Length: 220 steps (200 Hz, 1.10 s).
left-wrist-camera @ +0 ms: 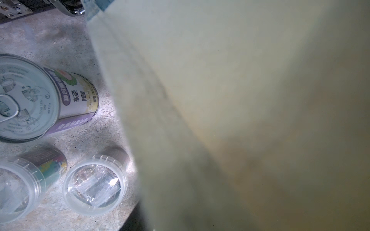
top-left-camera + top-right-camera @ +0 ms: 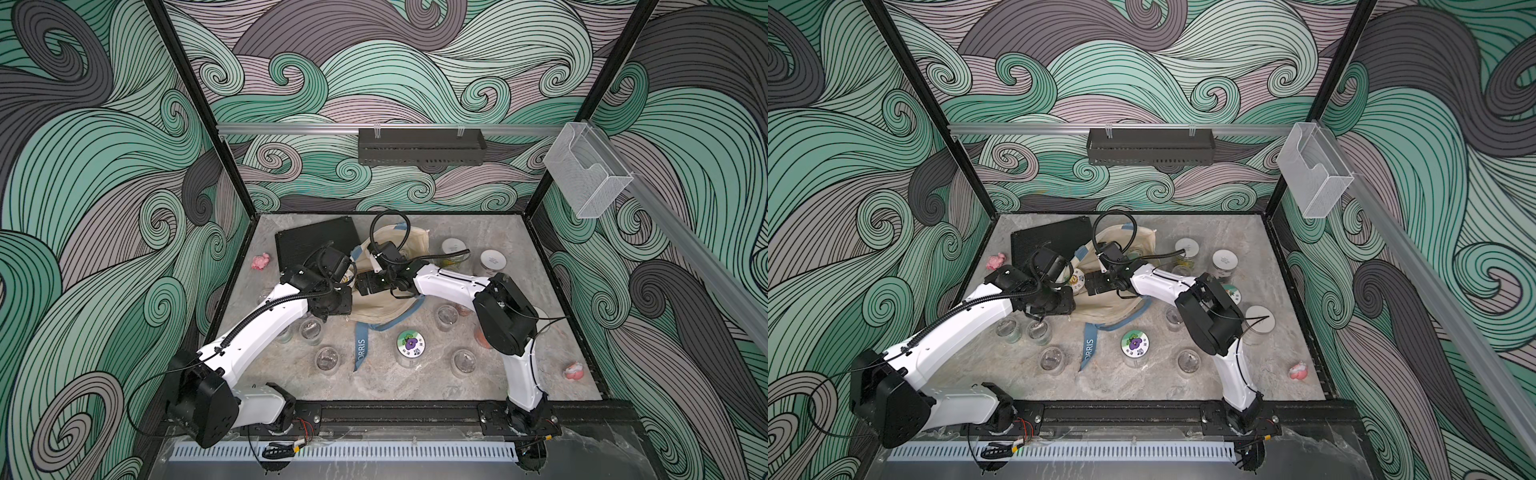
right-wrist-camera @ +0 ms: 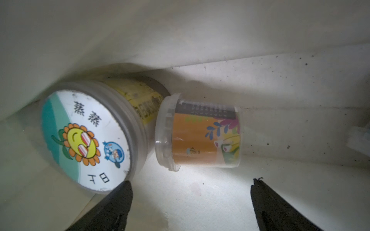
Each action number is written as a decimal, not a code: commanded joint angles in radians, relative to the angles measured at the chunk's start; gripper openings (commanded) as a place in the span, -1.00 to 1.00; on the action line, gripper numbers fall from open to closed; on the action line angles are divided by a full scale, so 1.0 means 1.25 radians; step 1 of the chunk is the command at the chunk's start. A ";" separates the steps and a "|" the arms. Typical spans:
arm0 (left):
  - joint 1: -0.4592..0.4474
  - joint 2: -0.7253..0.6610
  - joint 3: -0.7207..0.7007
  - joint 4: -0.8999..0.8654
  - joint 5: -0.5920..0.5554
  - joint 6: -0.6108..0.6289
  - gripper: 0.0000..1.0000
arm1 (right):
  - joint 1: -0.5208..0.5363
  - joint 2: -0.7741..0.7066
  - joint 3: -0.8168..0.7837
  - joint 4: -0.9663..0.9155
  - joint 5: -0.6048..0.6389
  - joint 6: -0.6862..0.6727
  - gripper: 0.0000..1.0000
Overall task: Take out the seed jars from the canvas bag
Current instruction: Pick up the seed jar from the canvas bag.
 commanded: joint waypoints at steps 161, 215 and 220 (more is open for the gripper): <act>-0.002 -0.014 0.026 -0.029 -0.046 0.015 -0.11 | -0.006 0.033 0.038 -0.013 0.059 -0.035 0.72; -0.002 -0.003 0.032 -0.030 -0.037 0.015 -0.11 | -0.003 0.064 0.066 0.001 0.030 -0.023 0.82; -0.002 -0.003 0.032 -0.030 -0.037 0.015 -0.11 | -0.001 0.068 0.072 0.000 0.030 -0.023 0.83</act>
